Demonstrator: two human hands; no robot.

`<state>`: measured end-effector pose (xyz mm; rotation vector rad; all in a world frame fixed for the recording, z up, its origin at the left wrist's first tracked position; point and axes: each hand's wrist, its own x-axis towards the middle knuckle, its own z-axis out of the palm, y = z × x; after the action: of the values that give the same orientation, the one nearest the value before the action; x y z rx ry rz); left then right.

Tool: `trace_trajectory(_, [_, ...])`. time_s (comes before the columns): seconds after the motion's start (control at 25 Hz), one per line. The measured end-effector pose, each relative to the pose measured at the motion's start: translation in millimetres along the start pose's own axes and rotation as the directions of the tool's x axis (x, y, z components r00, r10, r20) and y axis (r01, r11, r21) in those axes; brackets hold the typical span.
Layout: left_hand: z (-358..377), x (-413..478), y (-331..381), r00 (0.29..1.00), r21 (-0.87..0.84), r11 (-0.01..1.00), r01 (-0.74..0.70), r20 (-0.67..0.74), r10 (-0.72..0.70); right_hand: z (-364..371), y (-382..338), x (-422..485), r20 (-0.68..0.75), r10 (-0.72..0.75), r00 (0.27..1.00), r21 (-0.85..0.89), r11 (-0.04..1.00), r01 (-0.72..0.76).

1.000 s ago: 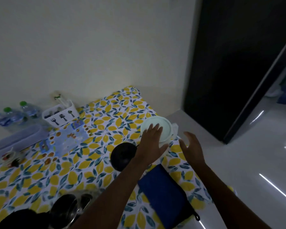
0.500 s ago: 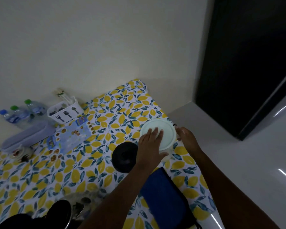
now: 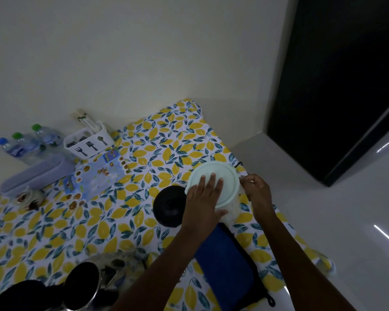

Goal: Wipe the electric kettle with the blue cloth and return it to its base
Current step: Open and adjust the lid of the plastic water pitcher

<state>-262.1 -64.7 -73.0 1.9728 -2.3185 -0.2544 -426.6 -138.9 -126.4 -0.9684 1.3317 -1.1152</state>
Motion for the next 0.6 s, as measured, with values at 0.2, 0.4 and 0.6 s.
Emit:
trace_trajectory(0.2, [-25.5,-41.5,-2.7,0.992,0.017,0.999,0.045,-0.117,-0.042,17.9,-29.4,-30.0,0.112,-0.061,0.992,0.029,0.998,0.058])
trace_trajectory(0.4, [-62.5,-89.4,-29.9,0.984,0.032,0.991,0.128,-0.13,-0.123,65.9,-59.8,-69.4,0.247,-0.133,0.96,-0.034,0.989,0.146])
trace_trajectory(0.6, [-81.4,-150.4,-46.7,0.959,-0.135,0.964,0.229,-0.14,-0.248,113.5,-79.9,-113.2,0.352,-0.195,0.915,-0.119,0.961,0.25])
